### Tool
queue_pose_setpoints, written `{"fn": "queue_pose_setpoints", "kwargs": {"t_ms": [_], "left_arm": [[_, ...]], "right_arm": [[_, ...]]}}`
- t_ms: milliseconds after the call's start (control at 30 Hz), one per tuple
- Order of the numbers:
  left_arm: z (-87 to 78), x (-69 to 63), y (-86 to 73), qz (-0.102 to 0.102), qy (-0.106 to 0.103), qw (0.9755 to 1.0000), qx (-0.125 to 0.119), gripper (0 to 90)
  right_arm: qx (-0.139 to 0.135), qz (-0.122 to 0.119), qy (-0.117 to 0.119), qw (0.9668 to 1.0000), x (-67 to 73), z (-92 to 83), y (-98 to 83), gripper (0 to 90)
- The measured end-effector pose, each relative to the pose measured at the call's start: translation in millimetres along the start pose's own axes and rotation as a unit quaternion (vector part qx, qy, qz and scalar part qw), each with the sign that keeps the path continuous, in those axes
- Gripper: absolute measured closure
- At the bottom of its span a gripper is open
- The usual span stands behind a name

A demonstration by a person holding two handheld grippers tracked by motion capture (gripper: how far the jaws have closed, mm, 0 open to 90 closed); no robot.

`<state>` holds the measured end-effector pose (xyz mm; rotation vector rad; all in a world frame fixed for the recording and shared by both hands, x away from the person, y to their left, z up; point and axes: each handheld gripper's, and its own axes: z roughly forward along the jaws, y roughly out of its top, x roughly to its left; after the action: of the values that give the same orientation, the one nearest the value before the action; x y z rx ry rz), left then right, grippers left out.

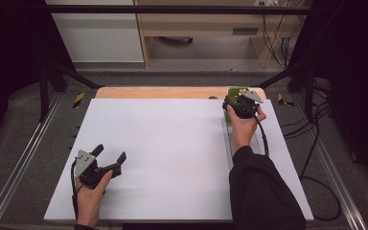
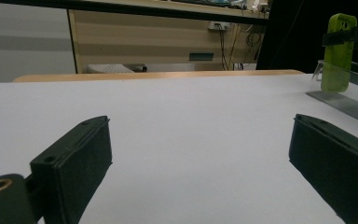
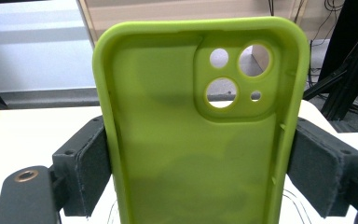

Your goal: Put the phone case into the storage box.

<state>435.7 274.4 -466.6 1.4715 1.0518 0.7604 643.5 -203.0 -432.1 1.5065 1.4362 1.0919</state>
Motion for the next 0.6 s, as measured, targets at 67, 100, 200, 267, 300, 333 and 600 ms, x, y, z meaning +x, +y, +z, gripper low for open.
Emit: {"fn": "queue_pose_setpoints", "kwargs": {"t_ms": [67,100,200,267,300,333,600], "left_arm": [[0.0,-0.1,0.0,0.000,0.000,1.0000,0.000,5.2],[0.1,-0.4,0.0,0.000,-0.001,1.0000,0.000,5.2],[0.4,-0.6,-0.2,0.000,-0.001,1.0000,0.001,5.3],[0.6,-0.7,-0.1,0.002,-0.002,1.0000,0.002,5.3],[0.6,-1.0,-0.1,0.003,-0.002,1.0000,0.002,5.3],[0.6,-1.0,-0.1,0.003,-0.002,1.0000,0.002,5.3],[0.6,-0.5,-0.1,0.001,-0.001,1.0000,0.001,5.7]], "right_arm": [[0.002,0.000,0.001,1.0000,0.1,0.5,-0.4,15.9],[0.002,-0.001,0.002,1.0000,0.4,0.6,-0.7,15.9],[0.002,-0.004,0.005,1.0000,1.0,1.6,-1.7,15.8],[0.002,-0.003,0.005,1.0000,1.3,2.1,-2.3,15.8],[0.003,-0.003,0.005,1.0000,1.4,2.5,-2.9,15.8],[0.004,-0.003,0.005,1.0000,1.5,2.7,-3.1,15.8],[0.008,-0.005,0.004,0.9999,2.2,3.5,-4.0,15.6]]}}
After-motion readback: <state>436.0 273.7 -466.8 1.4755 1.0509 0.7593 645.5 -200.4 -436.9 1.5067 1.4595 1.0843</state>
